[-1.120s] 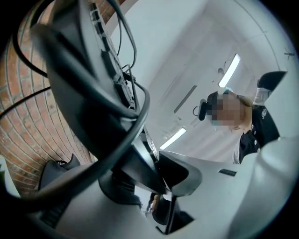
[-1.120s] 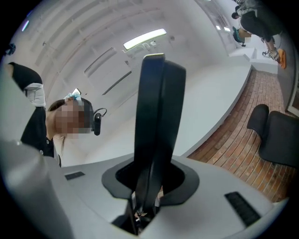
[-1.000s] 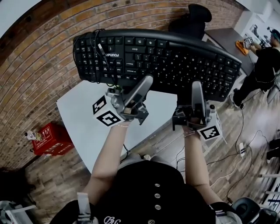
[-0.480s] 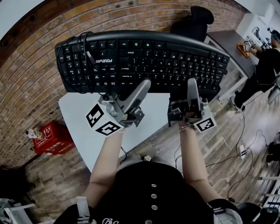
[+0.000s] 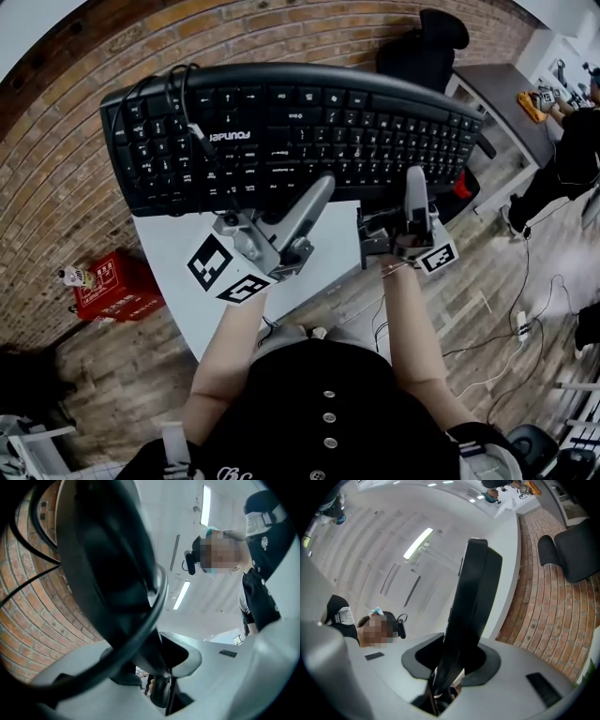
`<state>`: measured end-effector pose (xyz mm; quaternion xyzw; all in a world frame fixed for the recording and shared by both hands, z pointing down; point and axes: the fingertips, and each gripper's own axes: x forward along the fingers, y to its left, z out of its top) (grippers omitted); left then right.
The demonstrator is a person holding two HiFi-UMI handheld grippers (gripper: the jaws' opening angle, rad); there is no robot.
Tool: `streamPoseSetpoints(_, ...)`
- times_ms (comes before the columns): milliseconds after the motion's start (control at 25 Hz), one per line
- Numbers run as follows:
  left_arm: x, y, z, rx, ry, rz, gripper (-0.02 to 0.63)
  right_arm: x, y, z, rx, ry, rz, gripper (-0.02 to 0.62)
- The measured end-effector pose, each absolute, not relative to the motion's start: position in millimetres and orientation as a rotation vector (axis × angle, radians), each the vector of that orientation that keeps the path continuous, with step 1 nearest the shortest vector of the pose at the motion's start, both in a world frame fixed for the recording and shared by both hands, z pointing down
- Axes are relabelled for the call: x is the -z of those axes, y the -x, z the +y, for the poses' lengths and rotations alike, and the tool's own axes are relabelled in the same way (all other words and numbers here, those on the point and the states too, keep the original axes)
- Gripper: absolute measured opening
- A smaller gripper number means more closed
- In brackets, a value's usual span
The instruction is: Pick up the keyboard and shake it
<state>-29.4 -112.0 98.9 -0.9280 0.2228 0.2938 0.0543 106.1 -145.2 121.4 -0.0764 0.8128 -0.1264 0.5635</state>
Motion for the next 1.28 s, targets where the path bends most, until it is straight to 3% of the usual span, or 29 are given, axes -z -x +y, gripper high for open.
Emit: streamPoseSetpoints(1280, -130.8, 36.4, -114.9, -1.072, 2.965, 0.699, 0.121, -145.0, -103.0, -137.5, 0.372, 0.31, 1.942, 0.109)
